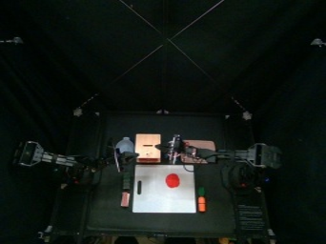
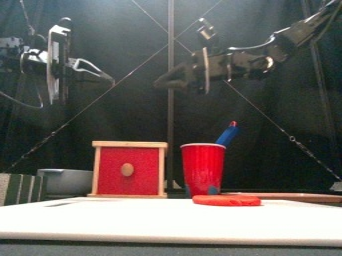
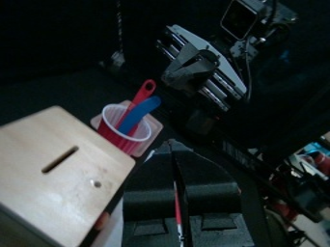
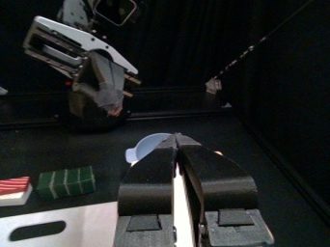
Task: Get the cutter from the drawer then cut the dough then place the extra dough in the bowl
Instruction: Open the drawer
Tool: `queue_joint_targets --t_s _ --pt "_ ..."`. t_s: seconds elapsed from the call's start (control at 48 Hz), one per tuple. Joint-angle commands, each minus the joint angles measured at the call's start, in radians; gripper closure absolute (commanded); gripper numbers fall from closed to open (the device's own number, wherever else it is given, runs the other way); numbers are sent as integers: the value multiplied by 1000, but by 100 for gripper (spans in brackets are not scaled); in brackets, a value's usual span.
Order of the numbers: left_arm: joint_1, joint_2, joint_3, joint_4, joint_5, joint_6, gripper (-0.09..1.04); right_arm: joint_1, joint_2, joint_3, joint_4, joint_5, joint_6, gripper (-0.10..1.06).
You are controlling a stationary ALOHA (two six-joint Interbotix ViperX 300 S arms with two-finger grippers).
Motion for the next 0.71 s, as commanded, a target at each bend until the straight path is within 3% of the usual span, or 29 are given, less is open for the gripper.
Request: queue_joint_targets --t_s 0.021,0.208,0.417,0.708 --pt "-17 44 -32 -35 -11 -34 94 -15 98 -124 -14 -5 3 93" --pt "-35 103 -40 -77 2 -146 94 -28 245 -247 -25 37 6 93" --pt "-37 193 -54 -176 28 -342 94 -34 339 -307 -23 84 3 93" --pt "-52 341 -120 -120 46 -529 85 -29 367 -287 -26 92 2 93"
